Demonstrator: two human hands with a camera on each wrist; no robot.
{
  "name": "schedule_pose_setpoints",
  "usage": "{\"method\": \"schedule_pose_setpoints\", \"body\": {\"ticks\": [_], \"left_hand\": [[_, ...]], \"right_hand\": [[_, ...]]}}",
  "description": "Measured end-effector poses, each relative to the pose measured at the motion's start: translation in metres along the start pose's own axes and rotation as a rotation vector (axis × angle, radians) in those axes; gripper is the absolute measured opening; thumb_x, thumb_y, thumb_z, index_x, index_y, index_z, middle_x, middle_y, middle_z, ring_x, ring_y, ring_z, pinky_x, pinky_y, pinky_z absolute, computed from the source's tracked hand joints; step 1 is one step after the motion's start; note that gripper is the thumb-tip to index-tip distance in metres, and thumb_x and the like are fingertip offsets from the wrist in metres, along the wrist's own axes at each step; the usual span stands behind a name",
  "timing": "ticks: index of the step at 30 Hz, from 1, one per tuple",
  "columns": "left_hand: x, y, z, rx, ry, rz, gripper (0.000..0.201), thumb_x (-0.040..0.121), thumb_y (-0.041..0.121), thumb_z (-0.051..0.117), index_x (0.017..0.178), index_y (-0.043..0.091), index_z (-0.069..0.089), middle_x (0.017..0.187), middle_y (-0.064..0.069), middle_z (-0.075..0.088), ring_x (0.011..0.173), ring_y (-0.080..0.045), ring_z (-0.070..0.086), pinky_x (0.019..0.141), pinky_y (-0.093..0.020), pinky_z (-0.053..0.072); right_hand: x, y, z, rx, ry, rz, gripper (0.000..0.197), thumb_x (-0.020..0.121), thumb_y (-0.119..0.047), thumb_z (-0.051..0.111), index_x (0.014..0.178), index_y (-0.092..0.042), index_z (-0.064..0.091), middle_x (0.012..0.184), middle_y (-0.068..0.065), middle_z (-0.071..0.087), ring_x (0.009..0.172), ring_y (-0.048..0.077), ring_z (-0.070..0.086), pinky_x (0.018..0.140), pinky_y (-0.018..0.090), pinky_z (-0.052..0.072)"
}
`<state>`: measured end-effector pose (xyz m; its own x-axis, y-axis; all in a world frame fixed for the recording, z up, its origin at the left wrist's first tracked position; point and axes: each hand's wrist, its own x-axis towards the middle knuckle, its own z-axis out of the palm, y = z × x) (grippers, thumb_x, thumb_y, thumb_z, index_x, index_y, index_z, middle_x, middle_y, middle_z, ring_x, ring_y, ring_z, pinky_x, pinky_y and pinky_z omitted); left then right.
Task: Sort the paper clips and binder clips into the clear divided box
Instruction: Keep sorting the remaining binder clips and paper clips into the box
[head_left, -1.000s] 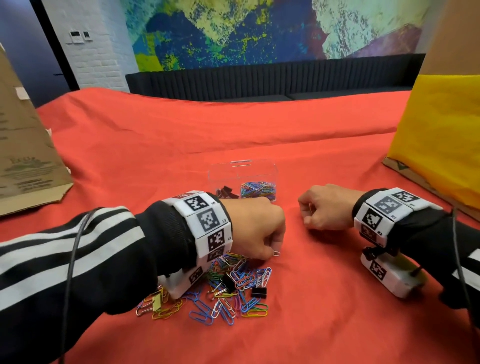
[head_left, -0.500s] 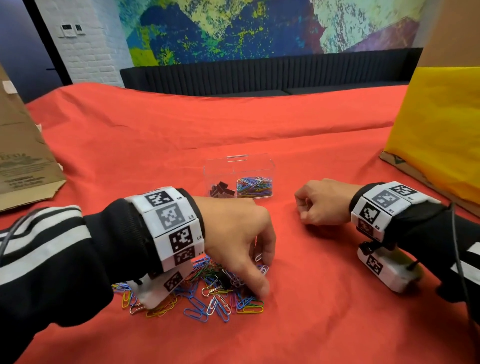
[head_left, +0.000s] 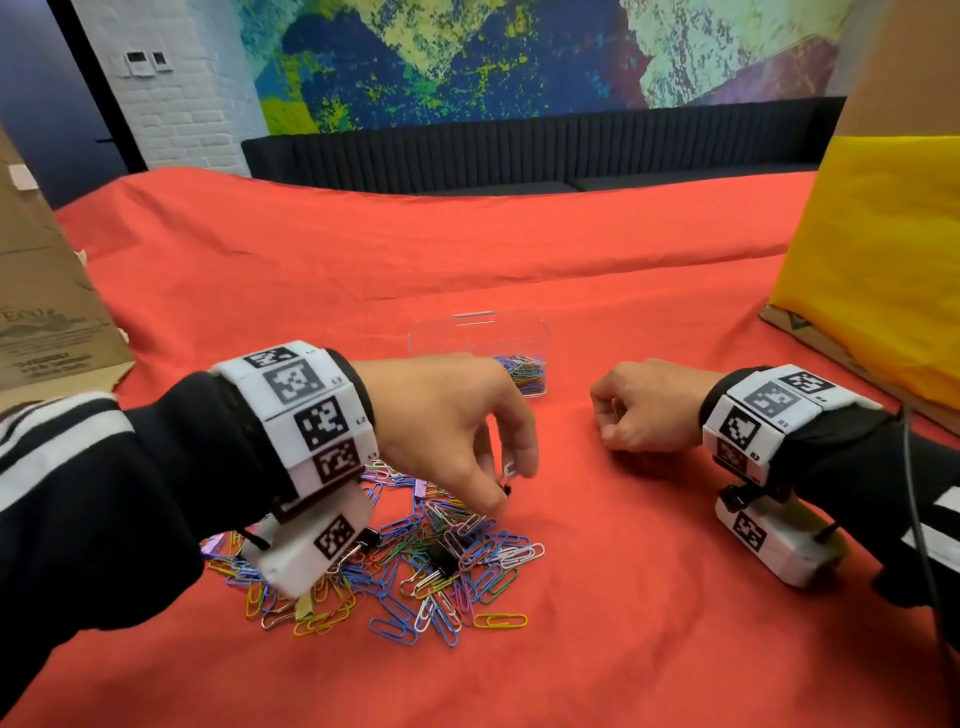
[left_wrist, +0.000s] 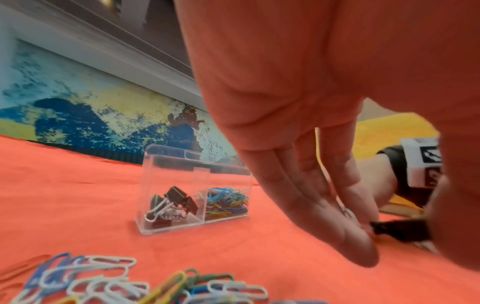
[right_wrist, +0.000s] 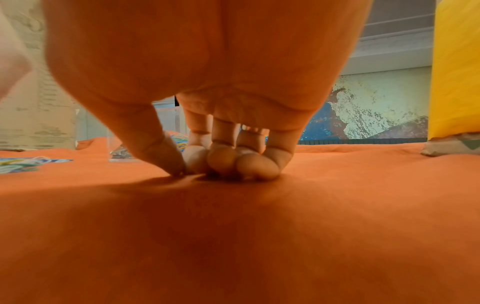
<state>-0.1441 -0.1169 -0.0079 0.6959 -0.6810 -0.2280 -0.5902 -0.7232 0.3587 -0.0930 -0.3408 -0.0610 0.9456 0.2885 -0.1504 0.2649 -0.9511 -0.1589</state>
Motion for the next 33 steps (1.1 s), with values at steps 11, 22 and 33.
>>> {"method": "schedule_pose_setpoints", "body": {"ticks": [11, 22, 33], "left_hand": [[0.016, -0.058, -0.063, 0.034, 0.447, -0.054, 0.018, 0.080, 0.022, 0.076, 0.097, 0.023, 0.079, 0.088, 0.011, 0.077, 0.082, 0.001, 0.072, 0.087, -0.033, 0.058], [0.045, -0.088, -0.059, 0.185, 0.668, -0.201, 0.027, 0.069, 0.031, 0.084, 0.095, 0.027, 0.078, 0.084, 0.003, 0.076, 0.079, -0.010, 0.070, 0.084, -0.031, 0.056], [0.065, -0.060, -0.054, 0.156, 0.652, -0.030, 0.018, 0.077, 0.012, 0.071, 0.088, 0.026, 0.078, 0.077, 0.010, 0.075, 0.069, 0.001, 0.068, 0.077, -0.020, 0.056]], "right_hand": [[0.001, 0.001, 0.000, 0.005, -0.011, -0.003, 0.008, 0.076, -0.024, 0.060, 0.068, -0.025, 0.060, 0.072, -0.004, 0.066, 0.067, 0.011, 0.058, 0.062, 0.029, 0.046], [0.002, 0.002, 0.001, 0.007, -0.007, -0.005, 0.005, 0.076, -0.024, 0.060, 0.071, -0.023, 0.061, 0.073, -0.004, 0.067, 0.068, 0.011, 0.059, 0.065, 0.030, 0.051], [0.001, 0.001, 0.002, -0.014, 0.002, -0.018, 0.006, 0.077, -0.024, 0.058, 0.072, -0.023, 0.061, 0.074, -0.002, 0.068, 0.068, 0.010, 0.058, 0.068, 0.032, 0.052]]}}
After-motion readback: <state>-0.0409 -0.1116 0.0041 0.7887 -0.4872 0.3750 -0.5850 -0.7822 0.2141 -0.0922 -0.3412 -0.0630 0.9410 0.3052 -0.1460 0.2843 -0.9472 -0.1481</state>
